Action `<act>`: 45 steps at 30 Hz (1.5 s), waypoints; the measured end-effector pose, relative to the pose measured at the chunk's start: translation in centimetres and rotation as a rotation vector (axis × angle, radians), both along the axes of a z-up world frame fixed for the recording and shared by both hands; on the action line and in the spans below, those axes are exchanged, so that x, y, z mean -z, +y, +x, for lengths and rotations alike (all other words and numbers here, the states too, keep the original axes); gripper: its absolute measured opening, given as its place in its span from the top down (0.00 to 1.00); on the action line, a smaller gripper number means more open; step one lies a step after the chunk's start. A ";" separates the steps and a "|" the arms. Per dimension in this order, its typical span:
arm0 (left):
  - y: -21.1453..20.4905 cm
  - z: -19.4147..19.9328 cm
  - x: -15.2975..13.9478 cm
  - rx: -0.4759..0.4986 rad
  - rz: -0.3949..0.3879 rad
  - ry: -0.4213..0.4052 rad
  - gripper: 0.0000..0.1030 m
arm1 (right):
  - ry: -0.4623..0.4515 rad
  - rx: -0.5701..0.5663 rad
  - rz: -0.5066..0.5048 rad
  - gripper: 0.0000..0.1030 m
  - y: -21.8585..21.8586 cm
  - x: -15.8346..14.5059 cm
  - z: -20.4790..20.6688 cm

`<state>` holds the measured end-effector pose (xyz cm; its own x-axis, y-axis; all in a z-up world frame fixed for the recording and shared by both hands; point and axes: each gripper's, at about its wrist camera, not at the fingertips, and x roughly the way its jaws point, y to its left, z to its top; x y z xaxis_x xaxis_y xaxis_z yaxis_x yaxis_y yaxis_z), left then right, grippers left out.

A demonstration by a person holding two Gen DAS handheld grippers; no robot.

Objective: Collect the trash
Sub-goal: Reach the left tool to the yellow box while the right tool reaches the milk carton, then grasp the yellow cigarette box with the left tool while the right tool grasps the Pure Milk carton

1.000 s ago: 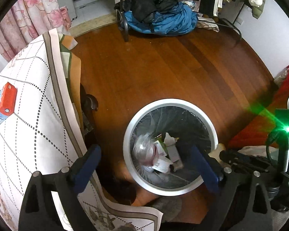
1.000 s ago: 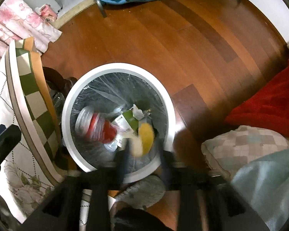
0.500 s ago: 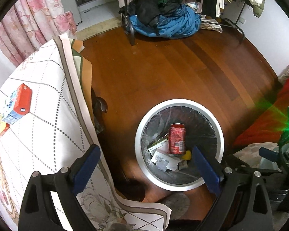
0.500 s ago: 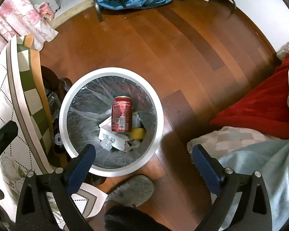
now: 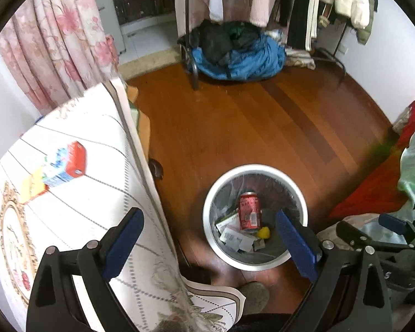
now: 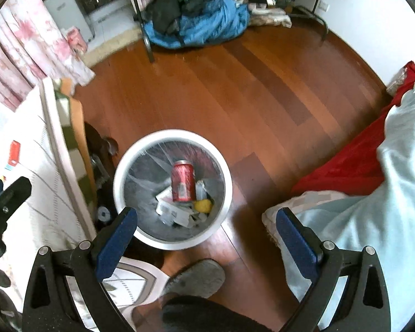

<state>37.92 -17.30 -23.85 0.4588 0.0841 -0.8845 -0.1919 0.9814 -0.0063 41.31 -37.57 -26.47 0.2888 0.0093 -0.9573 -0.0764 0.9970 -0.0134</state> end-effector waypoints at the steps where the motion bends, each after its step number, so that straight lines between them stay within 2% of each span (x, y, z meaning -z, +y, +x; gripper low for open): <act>1: 0.3 -0.3 -1.0 -0.005 -0.003 -0.017 0.05 | -0.015 -0.001 0.008 0.02 0.2 -1.0 -0.1; 5: 2.5 -1.5 -4.6 -0.041 0.006 -0.081 0.05 | -0.087 -0.032 0.043 0.01 2.4 -5.9 -0.7; 8: 5.4 -2.8 -6.9 -0.101 0.031 -0.117 0.05 | -0.121 -0.107 0.075 0.01 6.2 -8.8 -1.0; 10: 8.4 -4.1 -8.1 -0.166 0.066 -0.141 0.05 | -0.122 -0.181 0.085 0.01 9.2 -9.4 -0.9; 13: 12.6 -6.2 -7.9 -0.268 0.117 -0.132 0.05 | -0.105 -0.352 0.064 0.01 16.1 -9.2 -0.7; 17: 19.1 -9.5 -4.1 -0.419 0.131 -0.047 0.05 | -0.036 -0.650 -0.022 0.01 27.4 -5.9 -0.6; 21: 25.3 -12.4 1.8 -0.557 0.114 0.064 0.05 | 0.052 -0.885 -0.145 0.01 36.7 -1.2 -0.3; 23: 27.4 -13.3 4.3 -0.591 0.104 0.107 0.05 | 0.079 -1.002 -0.238 0.01 41.4 1.4 0.1; 26: 29.5 -13.9 6.8 -0.614 0.083 0.142 0.05 | 0.121 -1.155 -0.355 0.01 46.1 5.0 0.0; 29: 30.8 -13.8 8.1 -0.611 0.061 0.147 0.05 | 0.179 -1.245 -0.420 0.02 49.0 7.7 0.2; 33: 31.9 -13.4 9.1 -0.572 0.061 0.147 0.05 | 0.270 -1.293 -0.413 0.04 50.4 9.8 1.1; 37: 32.2 -12.5 9.4 -0.484 0.092 0.151 0.05 | 0.338 -1.239 -0.287 0.27 49.6 9.7 2.4; 40: 31.7 -10.8 8.2 -0.358 0.161 0.141 0.05 | 0.338 -1.106 -0.228 0.38 47.4 9.2 3.9; 41: 31.5 -10.1 7.8 -0.287 0.193 0.139 0.05 | 0.331 -1.036 -0.204 0.40 46.2 8.8 4.6; 44: 31.4 -7.9 7.2 -0.111 0.228 0.165 0.05 | 0.346 -0.841 -0.122 0.42 43.1 8.2 7.0; 45: 31.4 -6.8 7.2 -0.036 0.237 0.186 0.05 | 0.346 -0.815 -0.108 0.42 42.5 8.1 7.4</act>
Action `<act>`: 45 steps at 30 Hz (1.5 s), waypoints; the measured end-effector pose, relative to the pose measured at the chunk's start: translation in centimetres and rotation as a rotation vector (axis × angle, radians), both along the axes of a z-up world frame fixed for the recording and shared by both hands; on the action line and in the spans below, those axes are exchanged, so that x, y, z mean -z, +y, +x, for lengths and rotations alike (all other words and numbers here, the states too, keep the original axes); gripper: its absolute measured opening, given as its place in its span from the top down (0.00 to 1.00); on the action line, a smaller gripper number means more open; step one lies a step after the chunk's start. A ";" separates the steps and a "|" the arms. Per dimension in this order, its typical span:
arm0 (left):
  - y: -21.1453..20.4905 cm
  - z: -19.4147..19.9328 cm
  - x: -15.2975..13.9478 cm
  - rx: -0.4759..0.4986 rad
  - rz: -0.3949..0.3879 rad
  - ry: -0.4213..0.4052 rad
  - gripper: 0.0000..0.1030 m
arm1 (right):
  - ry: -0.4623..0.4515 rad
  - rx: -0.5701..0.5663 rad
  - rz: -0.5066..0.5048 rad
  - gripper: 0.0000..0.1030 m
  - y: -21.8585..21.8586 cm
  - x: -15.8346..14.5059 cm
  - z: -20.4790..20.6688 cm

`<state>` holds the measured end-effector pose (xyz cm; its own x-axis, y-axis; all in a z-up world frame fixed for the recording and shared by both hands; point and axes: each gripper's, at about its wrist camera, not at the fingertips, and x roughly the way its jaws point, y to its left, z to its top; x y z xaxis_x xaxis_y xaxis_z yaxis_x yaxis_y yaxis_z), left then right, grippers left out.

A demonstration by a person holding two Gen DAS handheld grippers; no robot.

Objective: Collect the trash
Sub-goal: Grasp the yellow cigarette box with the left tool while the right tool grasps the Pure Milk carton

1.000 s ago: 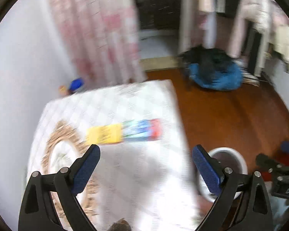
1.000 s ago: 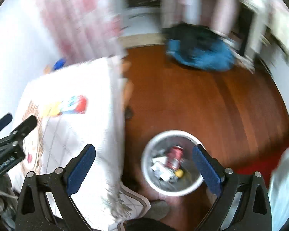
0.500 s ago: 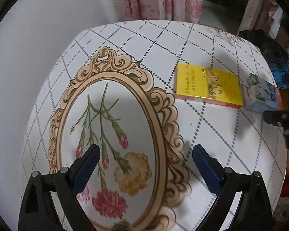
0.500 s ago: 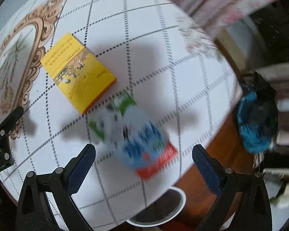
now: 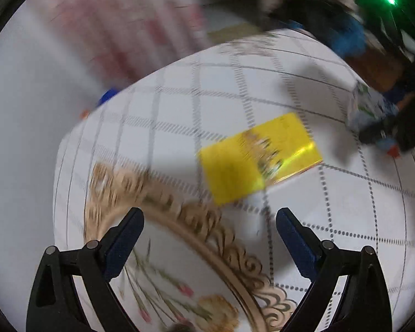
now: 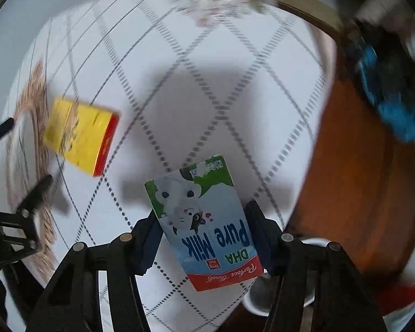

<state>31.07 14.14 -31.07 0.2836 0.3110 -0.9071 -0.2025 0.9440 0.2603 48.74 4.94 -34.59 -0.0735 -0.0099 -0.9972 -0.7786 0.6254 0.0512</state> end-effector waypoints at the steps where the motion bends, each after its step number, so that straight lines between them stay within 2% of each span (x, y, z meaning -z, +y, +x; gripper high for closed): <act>1: 0.0 0.7 0.1 0.046 0.014 0.020 0.05 | 0.007 0.027 0.013 0.42 -0.4 -0.1 0.5; 3: -0.3 2.3 0.6 0.185 0.051 0.063 0.05 | 0.032 0.086 0.036 0.42 -0.8 -0.3 1.3; 7: -0.8 4.8 1.6 0.354 0.055 0.152 0.04 | 0.025 0.125 0.027 0.42 -0.7 -0.3 1.7; 9: -1.1 5.6 1.5 0.419 0.053 0.155 0.04 | 0.036 0.144 0.029 0.42 -0.3 -0.4 2.4; 12: -0.8 6.9 1.7 0.486 0.021 0.182 0.06 | 0.071 0.182 0.029 0.41 -0.4 -0.5 3.9; 14: -0.5 7.5 1.9 0.533 0.008 0.199 0.06 | 0.077 0.198 0.021 0.32 -0.6 -0.4 4.8; 19: -0.3 8.7 1.9 0.578 -0.022 0.212 0.07 | 0.091 0.201 0.027 0.31 -2.2 -1.2 6.0; 22: 0.1 8.4 1.6 0.583 -0.079 0.209 0.27 | 0.095 0.200 0.035 0.31 -2.6 -1.7 6.1; 23: -0.1 7.9 1.4 0.583 -0.102 0.208 0.39 | 0.095 0.194 0.036 0.31 -2.7 -1.9 6.0; 24: -0.2 7.8 1.3 0.578 -0.125 0.207 0.44 | 0.093 0.189 0.033 0.31 -2.6 -1.8 5.7; 27: -0.5 7.8 1.2 0.535 -0.123 0.190 0.44 | 0.080 0.171 0.022 0.31 -2.5 -1.4 4.6; 30: -0.1 7.4 1.1 0.434 -0.159 0.175 0.44 | 0.047 0.159 0.013 0.31 -2.0 -1.3 3.4; 33: 0.1 6.4 0.7 0.329 -0.166 0.140 0.44 | 0.022 0.157 0.017 0.50 -1.9 -1.5 1.7; 35: 0.7 5.3 0.7 0.184 -0.171 0.131 0.44 | 0.031 0.176 0.044 0.50 -2.3 -1.7 0.6; 38: 2.2 3.2 1.1 -0.026 -0.264 0.131 0.44 | 0.049 0.204 0.077 0.50 -3.0 -2.0 -1.1; 39: 2.6 2.4 1.0 -0.071 -0.282 0.103 0.44 | 0.055 0.206 0.085 0.50 -3.1 -1.9 -1.7; 41: 3.0 1.7 1.1 -0.111 -0.295 0.073 0.44 | 0.051 0.191 0.087 0.49 -3.2 -1.3 -3.4; 45: 2.8 1.6 2.0 -0.093 -0.292 0.061 0.38 | -0.012 0.170 0.064 0.48 -3.1 -1.0 -4.4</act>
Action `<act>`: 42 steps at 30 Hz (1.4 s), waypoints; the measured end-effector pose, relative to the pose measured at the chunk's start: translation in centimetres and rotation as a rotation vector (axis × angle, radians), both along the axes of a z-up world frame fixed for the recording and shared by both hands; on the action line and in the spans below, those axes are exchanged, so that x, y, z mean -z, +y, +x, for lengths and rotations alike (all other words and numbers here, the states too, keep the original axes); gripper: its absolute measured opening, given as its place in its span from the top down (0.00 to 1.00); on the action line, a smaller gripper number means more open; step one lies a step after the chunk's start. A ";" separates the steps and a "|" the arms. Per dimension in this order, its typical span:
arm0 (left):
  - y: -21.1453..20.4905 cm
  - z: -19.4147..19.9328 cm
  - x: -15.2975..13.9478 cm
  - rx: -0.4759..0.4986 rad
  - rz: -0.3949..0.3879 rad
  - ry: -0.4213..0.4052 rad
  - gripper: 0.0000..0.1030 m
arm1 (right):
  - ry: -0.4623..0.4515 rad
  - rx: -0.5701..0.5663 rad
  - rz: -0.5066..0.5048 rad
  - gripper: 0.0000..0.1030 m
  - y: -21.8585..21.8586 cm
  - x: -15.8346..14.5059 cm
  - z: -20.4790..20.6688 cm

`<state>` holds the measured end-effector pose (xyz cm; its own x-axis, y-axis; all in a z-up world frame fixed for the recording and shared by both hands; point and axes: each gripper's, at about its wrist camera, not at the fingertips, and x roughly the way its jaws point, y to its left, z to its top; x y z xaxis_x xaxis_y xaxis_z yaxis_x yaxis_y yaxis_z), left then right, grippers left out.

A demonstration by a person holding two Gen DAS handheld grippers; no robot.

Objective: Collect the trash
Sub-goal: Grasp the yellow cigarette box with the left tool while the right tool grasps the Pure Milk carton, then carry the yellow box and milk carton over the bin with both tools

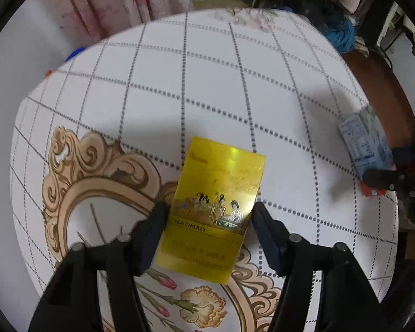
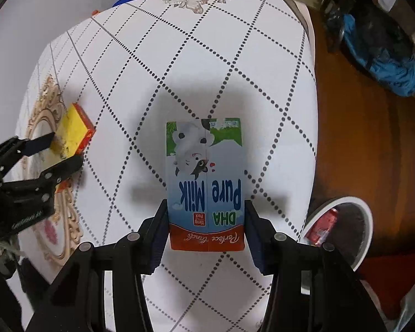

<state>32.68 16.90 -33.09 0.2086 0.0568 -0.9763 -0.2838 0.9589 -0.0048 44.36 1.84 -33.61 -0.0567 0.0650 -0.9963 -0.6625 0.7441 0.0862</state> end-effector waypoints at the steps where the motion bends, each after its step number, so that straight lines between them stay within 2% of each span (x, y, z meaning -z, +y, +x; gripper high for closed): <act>1: -0.5 0.1 0.2 0.013 0.026 0.005 0.37 | -0.013 0.004 -0.003 0.48 0.1 -0.2 -0.2; 3: -0.5 0.5 0.1 0.011 0.025 -0.003 0.37 | -0.045 0.020 -0.004 0.48 0.0 -0.2 -0.5; 8: -0.8 -0.7 0.5 -0.001 0.024 -0.033 0.43 | -0.148 0.007 -0.013 0.50 0.3 -0.5 -2.6; 12: -1.9 -2.6 0.2 -0.015 0.085 -0.046 0.44 | -0.183 0.021 -0.001 0.51 0.5 -0.5 -3.7; 20: -3.4 -4.7 -4.0 -0.089 0.173 -0.130 0.44 | -0.215 0.093 0.100 0.51 -0.7 -2.9 -5.3; 25: -4.2 -6.6 -8.4 -0.134 0.213 -0.206 0.45 | -0.246 0.137 0.185 0.51 -2.5 -5.7 -6.8; 32: -8.1 -8.8 -15.1 -0.153 0.226 -0.335 0.45 | -0.334 0.219 0.337 0.51 -8.0 -13.0 -8.3; 38: -14.1 -8.2 -19.0 -0.108 0.161 -0.423 0.45 | -0.389 0.312 0.409 0.51 -15.3 -18.0 -9.2; 42: -19.0 -6.1 -19.9 -0.049 0.081 -0.452 0.45 | -0.430 0.377 0.385 0.51 -21.5 -19.7 -8.8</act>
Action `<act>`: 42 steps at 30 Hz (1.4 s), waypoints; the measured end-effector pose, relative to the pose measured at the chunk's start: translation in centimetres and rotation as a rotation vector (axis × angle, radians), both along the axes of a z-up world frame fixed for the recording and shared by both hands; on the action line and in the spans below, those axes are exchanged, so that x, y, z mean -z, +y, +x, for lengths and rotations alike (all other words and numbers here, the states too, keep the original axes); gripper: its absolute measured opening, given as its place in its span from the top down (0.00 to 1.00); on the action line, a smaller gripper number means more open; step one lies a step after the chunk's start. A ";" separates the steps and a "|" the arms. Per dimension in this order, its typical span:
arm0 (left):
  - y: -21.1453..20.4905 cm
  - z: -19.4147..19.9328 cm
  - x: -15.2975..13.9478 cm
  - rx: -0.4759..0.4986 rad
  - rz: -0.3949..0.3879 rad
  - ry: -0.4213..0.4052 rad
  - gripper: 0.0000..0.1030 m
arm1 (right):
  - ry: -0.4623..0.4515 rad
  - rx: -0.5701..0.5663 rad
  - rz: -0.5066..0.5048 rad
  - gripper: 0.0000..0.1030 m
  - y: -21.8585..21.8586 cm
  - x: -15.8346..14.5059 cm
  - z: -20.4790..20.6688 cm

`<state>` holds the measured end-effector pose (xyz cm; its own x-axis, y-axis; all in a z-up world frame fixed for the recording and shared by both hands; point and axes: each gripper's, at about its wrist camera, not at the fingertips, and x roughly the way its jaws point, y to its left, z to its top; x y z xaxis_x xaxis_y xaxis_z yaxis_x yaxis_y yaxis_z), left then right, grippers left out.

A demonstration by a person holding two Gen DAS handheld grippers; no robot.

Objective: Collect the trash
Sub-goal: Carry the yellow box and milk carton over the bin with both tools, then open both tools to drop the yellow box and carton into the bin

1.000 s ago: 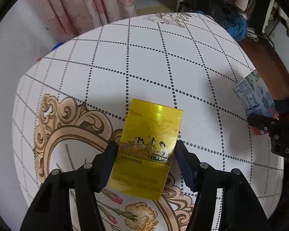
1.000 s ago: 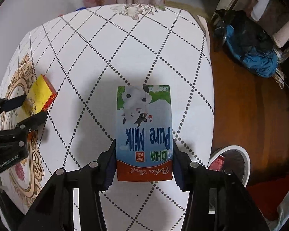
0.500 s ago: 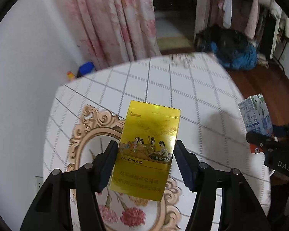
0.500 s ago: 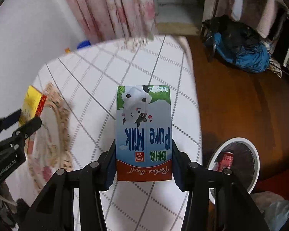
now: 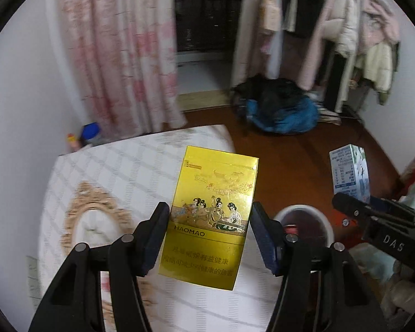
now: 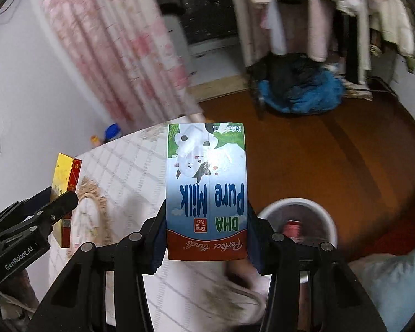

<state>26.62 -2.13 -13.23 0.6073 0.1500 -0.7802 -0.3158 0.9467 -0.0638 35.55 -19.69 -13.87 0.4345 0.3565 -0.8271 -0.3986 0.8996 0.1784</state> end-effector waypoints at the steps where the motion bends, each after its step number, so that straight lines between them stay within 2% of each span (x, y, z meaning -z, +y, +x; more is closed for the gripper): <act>1: -1.2 0.8 0.2 0.020 -0.025 0.003 0.45 | 0.000 0.019 -0.009 0.51 -1.3 0.0 0.2; 3: -3.6 2.7 1.2 0.061 -0.088 0.020 0.45 | 0.014 0.069 -0.043 0.51 -4.7 0.9 1.0; 5: -5.6 4.6 2.7 0.092 -0.139 0.047 0.45 | 0.067 0.121 -0.061 0.51 -8.1 2.9 2.2; 7: -7.7 7.1 5.2 0.125 -0.193 0.097 0.45 | 0.116 0.157 -0.084 0.51 -10.5 5.1 3.1; 10: -9.9 10.7 9.7 0.160 -0.275 0.187 0.45 | 0.214 0.207 -0.105 0.51 -13.9 10.1 5.1; 16: -12.2 17.0 18.2 0.207 -0.353 0.345 0.45 | 0.323 0.272 -0.139 0.51 -17.4 18.0 8.0; 23: -13.3 21.5 24.0 0.249 -0.418 0.505 0.45 | 0.441 0.351 -0.156 0.51 -19.2 24.9 10.8; 27: -13.3 22.6 25.3 0.240 -0.427 0.536 0.42 | 0.459 0.343 -0.160 0.50 -19.3 26.7 11.5; 28: -13.2 22.7 25.4 0.238 -0.423 0.534 0.39 | 0.470 0.342 -0.154 0.50 -19.2 27.2 11.8; 29: -13.2 22.6 25.2 0.237 -0.406 0.529 0.28 | 0.482 0.343 -0.145 0.48 -19.2 27.6 11.7; 30: -13.2 22.0 25.3 0.239 -0.395 0.519 0.16 | 0.482 0.341 -0.138 0.40 -19.2 27.7 11.6; 31: -13.3 21.7 25.0 0.238 -0.376 0.511 0.10 | 0.474 0.343 -0.148 0.15 -19.3 27.7 11.5; 32: -13.4 21.3 24.6 0.238 -0.350 0.501 0.05 | 0.456 0.343 -0.161 0.05 -19.2 27.3 11.3; 33: -13.5 20.8 24.2 0.240 -0.325 0.491 0.05 | 0.444 0.346 -0.167 0.01 -19.1 26.7 11.0; 36: -14.0 19.2 23.1 0.243 -0.258 0.463 0.05 | 0.421 0.359 -0.186 0.01 -19.0 25.2 9.9; 38: -14.7 17.6 21.3 0.248 -0.194 0.444 0.05 | 0.405 0.357 -0.205 0.01 -18.8 23.5 8.8; 42: -15.0 15.1 17.4 0.244 -0.122 0.407 0.05 | 0.377 0.349 -0.206 0.01 -18.8 18.3 6.1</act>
<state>41.71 -17.10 -30.59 0.2556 -0.0660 -0.9645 -0.1084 0.9894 -0.0964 41.64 -38.51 -32.16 0.1584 0.0587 -0.9856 -0.0126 0.9983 0.0574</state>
